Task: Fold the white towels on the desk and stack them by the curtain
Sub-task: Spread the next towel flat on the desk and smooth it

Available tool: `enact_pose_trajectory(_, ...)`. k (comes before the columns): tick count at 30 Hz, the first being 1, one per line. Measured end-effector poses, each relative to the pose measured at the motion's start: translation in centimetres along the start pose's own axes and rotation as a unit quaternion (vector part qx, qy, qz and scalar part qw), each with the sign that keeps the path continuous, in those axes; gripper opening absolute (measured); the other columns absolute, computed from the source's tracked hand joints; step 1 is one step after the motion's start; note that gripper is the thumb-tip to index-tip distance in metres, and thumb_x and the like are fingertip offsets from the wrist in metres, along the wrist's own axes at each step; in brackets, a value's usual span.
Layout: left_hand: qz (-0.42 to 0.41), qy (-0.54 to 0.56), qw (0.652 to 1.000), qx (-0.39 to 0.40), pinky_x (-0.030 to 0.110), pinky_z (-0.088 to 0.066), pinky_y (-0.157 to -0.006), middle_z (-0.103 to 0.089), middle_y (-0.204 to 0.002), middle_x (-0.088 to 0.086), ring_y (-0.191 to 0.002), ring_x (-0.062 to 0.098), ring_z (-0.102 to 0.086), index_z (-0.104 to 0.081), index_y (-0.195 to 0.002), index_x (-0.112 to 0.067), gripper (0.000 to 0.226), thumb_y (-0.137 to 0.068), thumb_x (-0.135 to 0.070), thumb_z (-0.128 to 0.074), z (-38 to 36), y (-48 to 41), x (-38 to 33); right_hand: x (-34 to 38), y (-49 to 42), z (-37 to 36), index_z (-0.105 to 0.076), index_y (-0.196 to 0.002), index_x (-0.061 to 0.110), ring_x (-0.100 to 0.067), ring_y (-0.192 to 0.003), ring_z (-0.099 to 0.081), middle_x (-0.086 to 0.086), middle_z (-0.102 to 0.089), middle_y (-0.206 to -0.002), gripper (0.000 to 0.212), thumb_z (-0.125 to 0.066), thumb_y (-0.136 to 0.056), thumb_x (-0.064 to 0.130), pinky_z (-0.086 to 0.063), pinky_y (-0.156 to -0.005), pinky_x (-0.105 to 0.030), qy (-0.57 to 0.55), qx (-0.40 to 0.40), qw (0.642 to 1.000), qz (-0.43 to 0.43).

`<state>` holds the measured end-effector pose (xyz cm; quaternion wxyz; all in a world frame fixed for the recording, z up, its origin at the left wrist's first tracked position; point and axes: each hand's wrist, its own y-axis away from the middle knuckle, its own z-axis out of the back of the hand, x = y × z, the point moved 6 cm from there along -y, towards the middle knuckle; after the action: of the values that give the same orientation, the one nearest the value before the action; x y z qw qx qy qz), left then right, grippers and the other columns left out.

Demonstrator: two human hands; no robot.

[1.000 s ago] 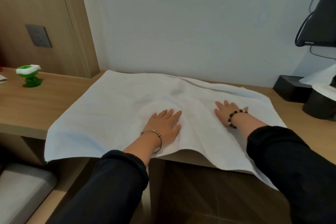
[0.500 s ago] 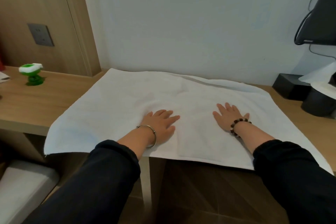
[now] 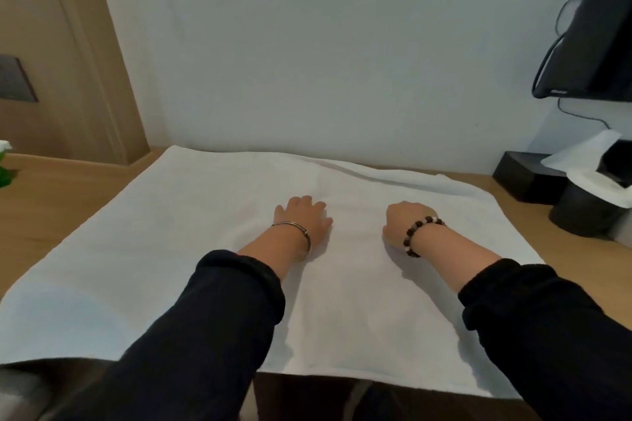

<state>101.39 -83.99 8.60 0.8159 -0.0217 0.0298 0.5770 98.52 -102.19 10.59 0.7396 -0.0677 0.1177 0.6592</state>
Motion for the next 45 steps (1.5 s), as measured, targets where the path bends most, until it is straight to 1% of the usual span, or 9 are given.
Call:
enact_pose_trajectory(5,0.004,-0.016,0.998,0.055,0.050,0.003,-0.115,0.010,-0.160,-0.003,-0.146,0.021,0.010,0.005,-0.150,-0.037,0.058,-0.096,-0.050,-0.010,-3.3,-2.5,0.4,-4.6,-4.3,0.0,-0.048,-0.072,0.011,-0.023,-0.068,-0.051,-0.007,-0.057,-0.080,0.026,-0.039,-0.094,0.019,-0.036,-0.056,-0.028,-0.160,-0.055,0.983,-0.076)
enact_pose_trajectory(10,0.000,-0.026,0.999,0.040,0.051,0.002,-0.115,0.009,-0.160,-0.005,-0.146,0.019,0.010,0.006,-0.149,-0.039,0.058,-0.095,-0.052,-0.010,-3.8,-2.8,0.5,-9.5,-7.8,1.4,-0.056,-0.107,0.003,-0.033,-0.103,-0.053,-0.015,-0.053,-0.113,0.027,-0.032,-0.099,0.012,-0.046,-0.078,-0.038,-0.189,-0.177,0.950,-0.173)
enact_pose_trajectory(19,-0.068,0.004,0.998,-0.009,0.049,0.000,-0.116,-0.002,-0.160,-0.004,-0.147,0.017,0.006,-0.012,-0.151,-0.030,0.054,-0.098,-0.034,-0.019,-2.8,-2.4,-0.7,-8.9,-11.1,-1.5,-0.058,-0.109,0.006,-0.029,-0.094,-0.059,-0.012,-0.061,-0.108,0.019,-0.045,-0.094,0.007,-0.048,-0.080,-0.034,-0.144,-0.047,0.981,-0.122)
enact_pose_trajectory(24,-0.092,0.034,0.995,-0.015,0.041,-0.002,-0.117,-0.010,-0.160,-0.004,-0.147,0.015,-0.002,-0.018,-0.151,-0.029,0.053,-0.098,-0.029,-0.022,-2.6,-2.3,-1.0,-8.4,-12.8,0.0,-0.065,-0.093,0.004,-0.025,-0.076,-0.060,-0.011,-0.067,-0.090,0.016,-0.051,-0.086,0.001,-0.047,-0.066,-0.027,-0.082,-0.005,0.994,-0.065)
enact_pose_trajectory(27,-0.089,0.044,0.995,-0.014,0.039,-0.004,-0.117,-0.012,-0.159,-0.005,-0.146,0.014,-0.005,-0.018,-0.150,-0.030,0.053,-0.098,-0.029,-0.023,-2.6,-2.3,-1.0,-9.8,-13.2,1.8,-0.059,-0.088,0.005,-0.026,-0.071,-0.056,-0.007,-0.056,-0.074,0.011,-0.049,-0.088,0.001,-0.044,-0.063,-0.030,-0.085,-0.092,0.986,-0.106)
enact_pose_trajectory(31,-0.085,0.054,0.995,-0.017,0.038,-0.004,-0.117,-0.012,-0.159,-0.006,-0.146,0.013,-0.006,-0.020,-0.150,-0.031,0.053,-0.098,-0.028,-0.025,-2.6,-2.2,-1.0,-13.8,-12.5,3.4,-0.042,-0.128,0.004,-0.035,-0.087,-0.059,-0.020,-0.062,-0.103,0.037,-0.045,-0.091,-0.002,-0.043,-0.066,-0.038,-0.247,-0.273,0.900,-0.234)
enact_pose_trajectory(35,-0.086,0.056,0.995,-0.015,0.037,-0.004,-0.117,-0.012,-0.159,-0.006,-0.146,0.013,-0.006,-0.020,-0.150,-0.031,0.052,-0.098,-0.028,-0.024,-2.6,-2.2,-0.9,-9.1,-12.1,1.9,-0.028,-0.143,0.009,-0.036,-0.120,-0.049,-0.018,-0.048,-0.136,0.054,-0.041,-0.091,0.005,-0.042,-0.096,-0.041,-0.320,-0.217,0.913,-0.131)
enact_pose_trajectory(39,-0.083,0.057,0.995,-0.015,0.037,-0.004,-0.117,-0.013,-0.159,-0.007,-0.146,0.012,-0.006,-0.020,-0.150,-0.032,0.053,-0.097,-0.028,-0.025,-2.6,-2.3,-0.8,-3.3,-11.9,-4.3,-0.015,-0.152,0.025,-0.021,-0.146,-0.011,0.000,-0.008,-0.160,0.056,-0.025,-0.101,0.046,-0.012,-0.115,-0.051,-0.160,0.043,0.983,0.074)
enact_pose_trajectory(45,-0.084,0.066,0.994,-0.013,0.036,-0.003,-0.117,-0.012,-0.159,-0.008,-0.146,0.011,-0.005,-0.021,-0.150,-0.032,0.053,-0.097,-0.029,-0.025,-2.6,-2.3,-0.8,-14.1,-12.0,-7.6,-0.001,-0.153,0.030,-0.023,-0.147,0.002,0.003,0.010,-0.160,0.061,-0.009,-0.097,0.055,0.001,-0.114,-0.059,-0.176,0.085,0.961,-0.197)
